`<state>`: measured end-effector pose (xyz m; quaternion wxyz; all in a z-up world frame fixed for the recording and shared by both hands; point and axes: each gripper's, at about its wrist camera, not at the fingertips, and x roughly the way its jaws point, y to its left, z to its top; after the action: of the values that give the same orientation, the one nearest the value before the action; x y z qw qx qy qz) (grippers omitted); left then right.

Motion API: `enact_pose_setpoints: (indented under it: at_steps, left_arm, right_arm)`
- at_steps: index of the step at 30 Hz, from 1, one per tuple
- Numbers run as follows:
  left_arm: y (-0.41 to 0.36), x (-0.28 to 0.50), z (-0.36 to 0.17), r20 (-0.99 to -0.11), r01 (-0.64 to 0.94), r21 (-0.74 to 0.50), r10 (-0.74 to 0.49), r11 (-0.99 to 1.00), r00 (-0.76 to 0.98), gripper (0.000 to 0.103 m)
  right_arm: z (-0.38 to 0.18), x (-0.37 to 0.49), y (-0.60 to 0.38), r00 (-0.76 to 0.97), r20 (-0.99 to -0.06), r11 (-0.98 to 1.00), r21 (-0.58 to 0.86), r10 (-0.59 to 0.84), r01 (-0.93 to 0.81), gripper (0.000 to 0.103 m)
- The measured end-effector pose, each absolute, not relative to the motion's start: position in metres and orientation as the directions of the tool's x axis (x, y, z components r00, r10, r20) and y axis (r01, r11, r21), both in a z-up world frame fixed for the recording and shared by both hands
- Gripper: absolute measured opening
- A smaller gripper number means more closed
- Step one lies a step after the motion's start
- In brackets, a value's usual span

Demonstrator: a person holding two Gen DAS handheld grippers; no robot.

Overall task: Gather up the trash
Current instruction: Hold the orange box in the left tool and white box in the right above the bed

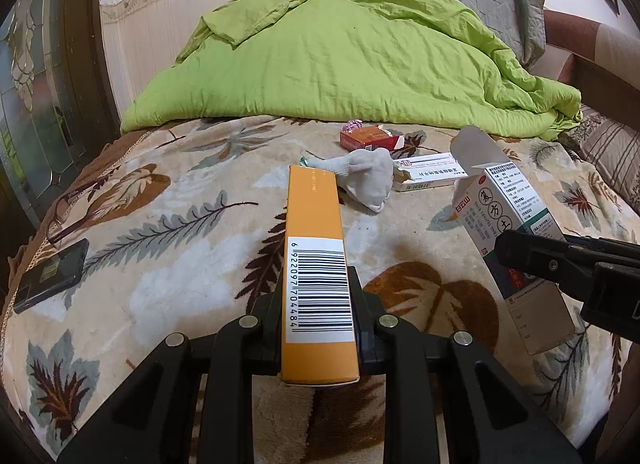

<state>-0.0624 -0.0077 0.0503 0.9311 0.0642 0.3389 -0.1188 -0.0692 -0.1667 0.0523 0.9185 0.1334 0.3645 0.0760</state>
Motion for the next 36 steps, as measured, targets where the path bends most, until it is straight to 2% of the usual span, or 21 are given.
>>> enact_pose_setpoints:
  at_steps: [21,36]
  left_arm:
    - [-0.005,-0.061,0.05,-0.642,0.261,0.046,-0.172,0.964,0.747,0.023]
    - [0.008,-0.055,0.052,-0.626,0.199,0.068,-0.114,0.978,0.771,0.023]
  right_arm:
    - [0.055,-0.071,-0.162,0.724,-0.643,0.954,0.293,0.248,-0.067,0.038]
    - [0.057,-0.072,-0.158,0.723,-0.641,0.953,0.291,0.257,-0.081,0.038]
